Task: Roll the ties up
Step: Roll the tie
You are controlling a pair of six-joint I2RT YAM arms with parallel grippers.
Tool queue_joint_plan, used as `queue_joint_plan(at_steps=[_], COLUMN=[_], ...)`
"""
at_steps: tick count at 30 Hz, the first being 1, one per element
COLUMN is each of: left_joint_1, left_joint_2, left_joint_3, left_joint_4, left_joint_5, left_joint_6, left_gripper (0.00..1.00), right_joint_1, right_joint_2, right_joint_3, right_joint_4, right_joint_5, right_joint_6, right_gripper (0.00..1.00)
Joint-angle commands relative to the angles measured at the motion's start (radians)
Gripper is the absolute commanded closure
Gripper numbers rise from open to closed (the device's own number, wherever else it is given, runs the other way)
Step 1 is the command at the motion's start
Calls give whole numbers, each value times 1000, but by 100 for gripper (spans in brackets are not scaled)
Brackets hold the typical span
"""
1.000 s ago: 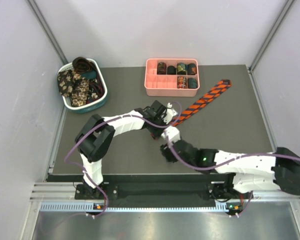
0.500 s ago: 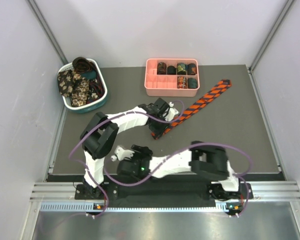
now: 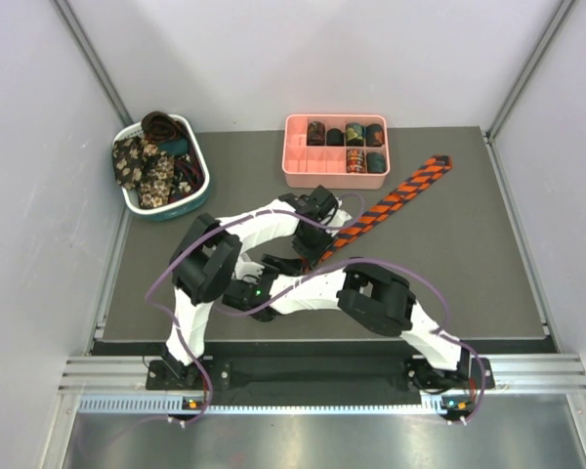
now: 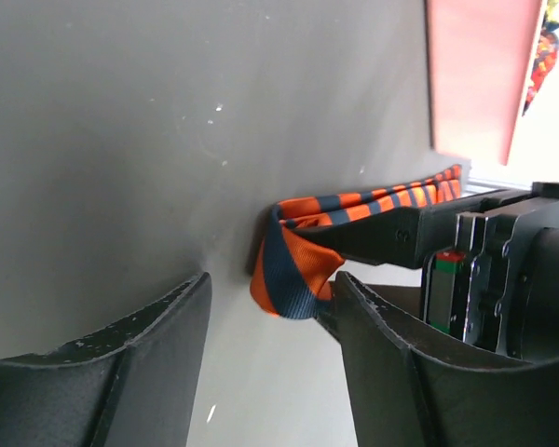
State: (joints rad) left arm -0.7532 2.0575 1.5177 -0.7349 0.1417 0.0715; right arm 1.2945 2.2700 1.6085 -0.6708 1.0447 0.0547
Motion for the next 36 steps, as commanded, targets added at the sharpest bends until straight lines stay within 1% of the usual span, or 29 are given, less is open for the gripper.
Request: queue_joint_plan(at_steps=[1,7,12,16,17,19,21,22,23,25,27,29,32,35,36], left_joint_1=[-8,-8,-9,-9,-9,-11,-9,-9,-9,-9,-9,-9,-9,-8,-8], left_joint_2=[72,108,138,141,138,136,135,135,132,128,122,113,84,52,46], left_joint_3=[-7,38,82,93,93,94,96,96,96,98,102,108,130,177,217], left_joint_4=[-192,-259,-299,-313,-314,-317,-319,-317,-317,-314,-307,-297,-253,-215,-209], left_joint_5=[45,41,45,52,53,56,58,64,65,70,73,76,96,110,99], left_joint_6=[-44,-50,-50,-44,-44,-41,-36,-35,-35,-30,-26,-19,-1,22,24], left_gripper=[65,65,65,65,64,64,63,62,62,62,59,56,53,45,42], right_joint_1=[-8,-24,-35,-50,-57,-69,-80,-83,-83,-81,-83,-81,-78,-73,-73], right_joint_2=[45,106,146,158,166,172,178,177,175,169,158,143,111,74,66], right_joint_3=[34,53,83,87,85,85,87,84,80,77,79,76,61,38,31], right_joint_4=[-36,-81,-196,-227,-230,-239,-243,-239,-234,-221,-213,-196,-156,-119,-93], right_joint_5=[14,24,28,-9,-12,-28,-35,-34,-32,-40,-48,-60,-77,-101,-109], right_joint_6=[-10,26,121,152,155,165,175,174,175,169,165,160,146,123,114], right_gripper=[44,44,46,50,53,55,65,73,78,82,89,93,96,97,98])
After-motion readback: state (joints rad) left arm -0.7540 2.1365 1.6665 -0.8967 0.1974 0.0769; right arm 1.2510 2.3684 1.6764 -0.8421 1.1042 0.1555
